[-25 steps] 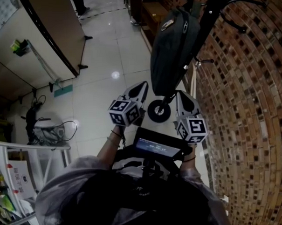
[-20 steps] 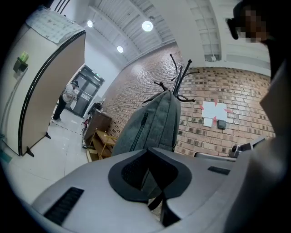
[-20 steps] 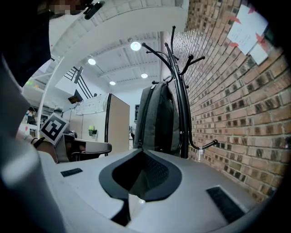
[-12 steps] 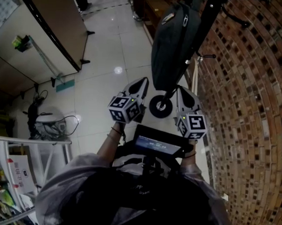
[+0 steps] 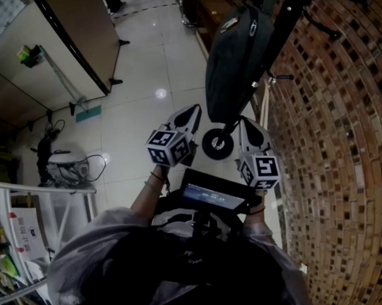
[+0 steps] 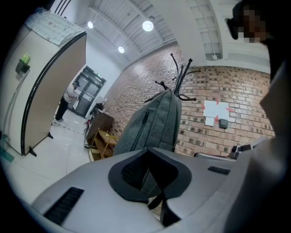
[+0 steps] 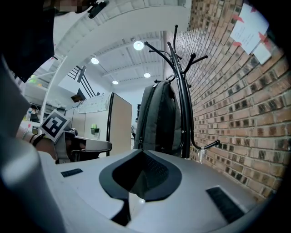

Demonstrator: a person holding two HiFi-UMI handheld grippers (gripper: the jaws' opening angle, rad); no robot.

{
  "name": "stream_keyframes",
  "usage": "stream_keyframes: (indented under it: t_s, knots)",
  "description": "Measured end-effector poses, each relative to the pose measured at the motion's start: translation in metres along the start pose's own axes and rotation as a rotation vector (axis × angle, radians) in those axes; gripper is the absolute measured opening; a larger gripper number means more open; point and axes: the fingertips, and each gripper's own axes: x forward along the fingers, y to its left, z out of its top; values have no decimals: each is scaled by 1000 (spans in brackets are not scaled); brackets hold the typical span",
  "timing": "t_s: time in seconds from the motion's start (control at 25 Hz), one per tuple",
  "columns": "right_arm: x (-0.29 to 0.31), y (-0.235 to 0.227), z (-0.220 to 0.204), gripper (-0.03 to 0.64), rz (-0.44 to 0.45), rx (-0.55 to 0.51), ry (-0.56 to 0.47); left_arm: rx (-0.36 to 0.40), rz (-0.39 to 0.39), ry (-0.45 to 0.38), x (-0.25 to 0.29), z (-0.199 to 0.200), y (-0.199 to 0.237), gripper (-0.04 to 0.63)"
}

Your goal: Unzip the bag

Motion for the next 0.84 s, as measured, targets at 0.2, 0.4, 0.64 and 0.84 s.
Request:
stream_keyframes:
  t_s: [0.2, 0.4, 0.64, 0.84]
  knots:
    - [0, -1, 0, 2, 0, 1, 2, -14, -7, 1, 2, -1, -2, 9]
    - [1, -2, 0, 2, 6, 3, 5, 1, 2, 14, 3, -3, 1, 9]
    - [1, -1, -2, 2, 14, 3, 13, 3, -4, 17, 4, -6, -1, 9]
    - [1, -1, -3, 2, 17, 6, 18, -2, -5, 29, 4, -6, -4, 9]
